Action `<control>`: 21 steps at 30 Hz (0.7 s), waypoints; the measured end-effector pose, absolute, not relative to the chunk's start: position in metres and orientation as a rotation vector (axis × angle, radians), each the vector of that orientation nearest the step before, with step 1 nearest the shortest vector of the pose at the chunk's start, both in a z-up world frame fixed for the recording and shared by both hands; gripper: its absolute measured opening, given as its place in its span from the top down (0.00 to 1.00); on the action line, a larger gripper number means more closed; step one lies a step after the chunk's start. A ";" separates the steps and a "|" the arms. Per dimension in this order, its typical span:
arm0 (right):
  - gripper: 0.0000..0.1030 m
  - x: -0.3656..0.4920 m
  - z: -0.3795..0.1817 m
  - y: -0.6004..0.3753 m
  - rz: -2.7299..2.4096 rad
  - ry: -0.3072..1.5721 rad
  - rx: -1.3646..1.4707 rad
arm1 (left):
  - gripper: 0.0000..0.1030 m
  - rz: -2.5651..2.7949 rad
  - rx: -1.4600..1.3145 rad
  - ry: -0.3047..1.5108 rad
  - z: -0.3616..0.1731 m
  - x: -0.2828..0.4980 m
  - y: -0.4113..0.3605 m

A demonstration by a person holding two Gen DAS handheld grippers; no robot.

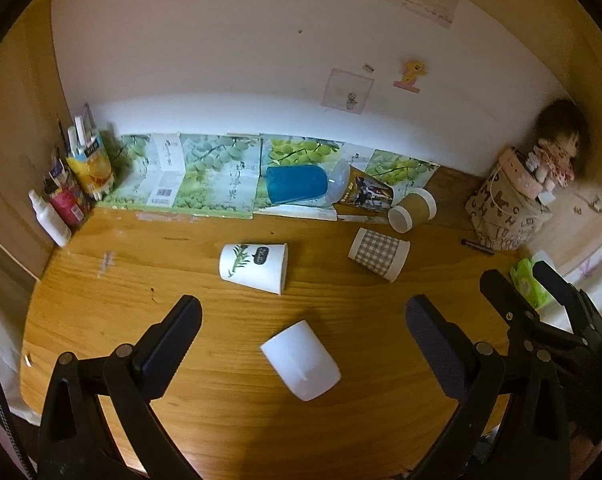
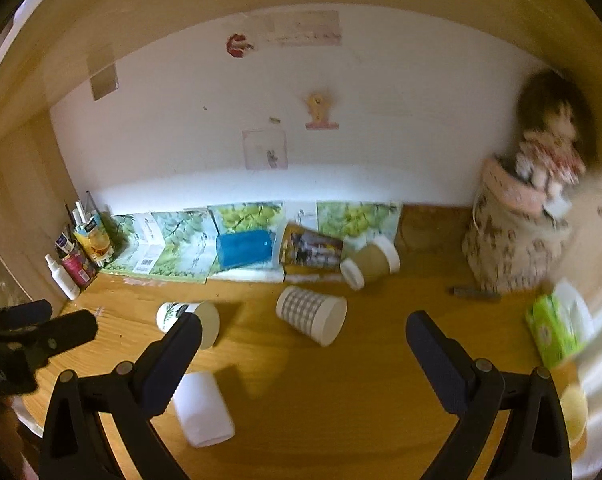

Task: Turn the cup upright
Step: 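Move the right tool toward the tall brown printed cup by the wall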

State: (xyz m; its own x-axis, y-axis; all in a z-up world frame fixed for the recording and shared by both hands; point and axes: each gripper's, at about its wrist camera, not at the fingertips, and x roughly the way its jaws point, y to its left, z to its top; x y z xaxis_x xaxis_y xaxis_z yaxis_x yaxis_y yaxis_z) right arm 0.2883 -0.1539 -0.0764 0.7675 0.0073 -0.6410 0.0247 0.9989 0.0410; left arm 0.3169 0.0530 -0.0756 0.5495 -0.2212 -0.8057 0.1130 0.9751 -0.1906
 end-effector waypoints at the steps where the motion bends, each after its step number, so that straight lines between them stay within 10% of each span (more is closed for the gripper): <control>1: 0.01 0.293 -0.077 -0.158 0.001 0.687 0.029 | 0.01 -0.193 -0.134 0.983 -0.077 0.320 0.052; 21: 0.01 0.397 -0.094 -0.199 0.319 0.488 -0.384 | 0.01 -0.159 -0.492 1.097 -0.122 0.398 0.008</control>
State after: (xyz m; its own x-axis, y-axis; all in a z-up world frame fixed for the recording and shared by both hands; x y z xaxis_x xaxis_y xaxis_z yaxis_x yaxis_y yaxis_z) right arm 0.3970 -0.1990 -0.0937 0.8369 0.2042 -0.5078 -0.3839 0.8803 -0.2789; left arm 0.3978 0.0080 -0.1223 0.4576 -0.3613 -0.8124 -0.1153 0.8819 -0.4572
